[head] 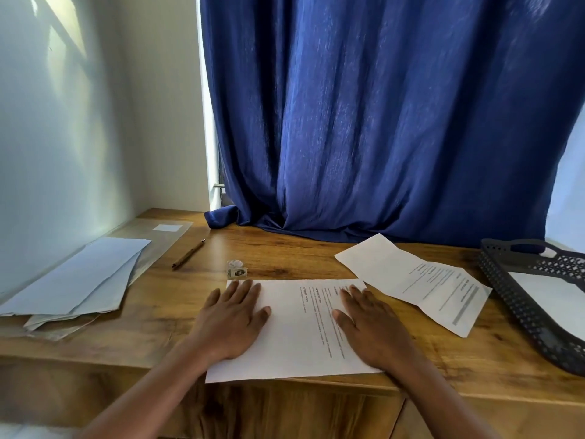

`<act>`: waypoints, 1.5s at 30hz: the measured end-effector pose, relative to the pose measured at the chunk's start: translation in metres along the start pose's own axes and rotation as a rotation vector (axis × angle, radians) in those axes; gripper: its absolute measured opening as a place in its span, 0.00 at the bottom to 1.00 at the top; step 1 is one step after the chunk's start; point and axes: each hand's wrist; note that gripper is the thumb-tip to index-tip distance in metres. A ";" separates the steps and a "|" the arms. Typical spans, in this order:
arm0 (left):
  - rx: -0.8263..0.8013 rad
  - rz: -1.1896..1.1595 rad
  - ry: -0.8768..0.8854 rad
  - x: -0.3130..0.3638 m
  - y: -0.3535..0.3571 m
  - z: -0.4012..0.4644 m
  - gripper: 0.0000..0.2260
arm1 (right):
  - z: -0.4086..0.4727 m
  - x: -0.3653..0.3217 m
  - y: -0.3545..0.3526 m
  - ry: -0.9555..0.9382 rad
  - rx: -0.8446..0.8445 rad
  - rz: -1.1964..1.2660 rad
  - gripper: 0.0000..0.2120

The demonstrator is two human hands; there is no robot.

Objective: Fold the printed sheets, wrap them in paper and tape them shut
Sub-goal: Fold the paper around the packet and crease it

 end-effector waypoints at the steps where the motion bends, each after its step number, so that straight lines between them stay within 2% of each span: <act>1: -0.011 0.009 -0.033 -0.001 -0.001 -0.001 0.40 | 0.000 -0.001 0.001 0.004 0.004 -0.005 0.51; 4: 0.042 0.090 -0.111 0.013 -0.006 -0.003 0.32 | 0.001 -0.004 0.003 0.017 0.027 0.004 0.52; 7: 0.165 0.111 0.027 0.048 -0.010 -0.009 0.29 | 0.001 -0.004 0.004 0.018 0.038 0.011 0.50; 10: 0.069 0.038 0.217 0.082 -0.005 -0.010 0.29 | 0.003 -0.003 0.006 0.010 0.044 -0.007 0.45; 13: -0.001 0.051 0.264 0.088 0.007 -0.006 0.30 | 0.003 -0.002 0.005 0.025 0.041 -0.031 0.41; 15: 0.010 0.068 0.263 0.077 0.012 -0.004 0.30 | 0.002 -0.002 0.004 0.027 0.035 -0.035 0.39; 19: 0.014 0.094 0.192 0.040 0.011 -0.005 0.31 | 0.000 -0.004 0.003 0.026 0.023 -0.021 0.53; 22: 0.018 0.076 0.109 0.012 0.009 -0.008 0.32 | -0.001 -0.003 0.001 0.021 0.022 -0.003 0.53; 25: 0.030 0.065 0.080 0.001 0.008 -0.011 0.39 | -0.002 -0.003 -0.001 0.012 -0.004 0.024 0.53; 27: 0.034 0.063 0.078 0.003 0.009 -0.011 0.40 | -0.002 -0.001 -0.005 0.010 -0.056 0.046 0.47; 29: 0.048 0.064 0.074 0.004 0.012 -0.009 0.37 | 0.000 -0.003 -0.013 0.048 -0.065 -0.013 0.37; 31: 0.059 0.067 0.075 0.003 0.013 -0.009 0.34 | -0.002 -0.019 -0.019 0.061 0.033 -0.118 0.30; 33: 0.058 0.079 0.077 0.002 0.013 -0.009 0.33 | -0.007 -0.049 -0.016 -0.056 0.113 -0.114 0.27; 35: 0.058 0.099 0.083 0.001 0.012 -0.011 0.36 | -0.016 -0.083 -0.006 -0.205 0.071 -0.030 0.29; 38: 0.056 0.094 0.090 0.002 0.010 -0.013 0.44 | -0.026 -0.106 0.008 -0.285 -0.026 0.038 0.42; 41: 0.055 0.051 0.079 0.003 0.009 -0.012 0.43 | -0.024 -0.085 0.010 -0.258 -0.038 0.035 0.39; 45: 0.043 0.051 0.072 0.002 0.009 -0.010 0.43 | -0.026 -0.027 0.003 -0.095 -0.066 0.007 0.42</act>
Point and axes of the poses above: each hand's wrist, its own z-axis towards the middle knuckle, its own y-axis out of the palm, x = y × z, and after that the axes turned 10 degrees about -x, right-handed
